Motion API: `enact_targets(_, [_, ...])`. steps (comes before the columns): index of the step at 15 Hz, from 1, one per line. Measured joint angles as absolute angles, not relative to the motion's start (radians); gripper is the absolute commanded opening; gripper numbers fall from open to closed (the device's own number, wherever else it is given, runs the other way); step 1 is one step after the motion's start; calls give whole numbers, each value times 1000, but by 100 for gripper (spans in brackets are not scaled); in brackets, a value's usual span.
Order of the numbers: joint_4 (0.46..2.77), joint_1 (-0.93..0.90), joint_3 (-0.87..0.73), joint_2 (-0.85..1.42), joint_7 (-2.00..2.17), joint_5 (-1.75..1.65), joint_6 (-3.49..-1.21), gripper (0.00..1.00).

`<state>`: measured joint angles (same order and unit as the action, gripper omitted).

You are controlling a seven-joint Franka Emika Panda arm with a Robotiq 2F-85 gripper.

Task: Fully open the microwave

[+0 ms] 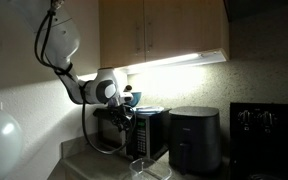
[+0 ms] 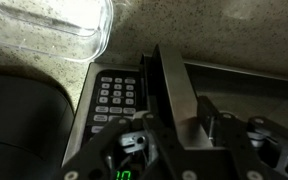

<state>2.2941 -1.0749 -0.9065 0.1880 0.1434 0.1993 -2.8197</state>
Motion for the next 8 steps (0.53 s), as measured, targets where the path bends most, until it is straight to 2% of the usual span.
enact_targets(1, [2294, -1075, -907, 188, 143, 199, -2820, 72])
enact_targets(5, [2293, -1075, -907, 189, 143, 199, -2820, 96])
enact_targets(8, [2291, -1075, -907, 189, 143, 199, -2820, 100])
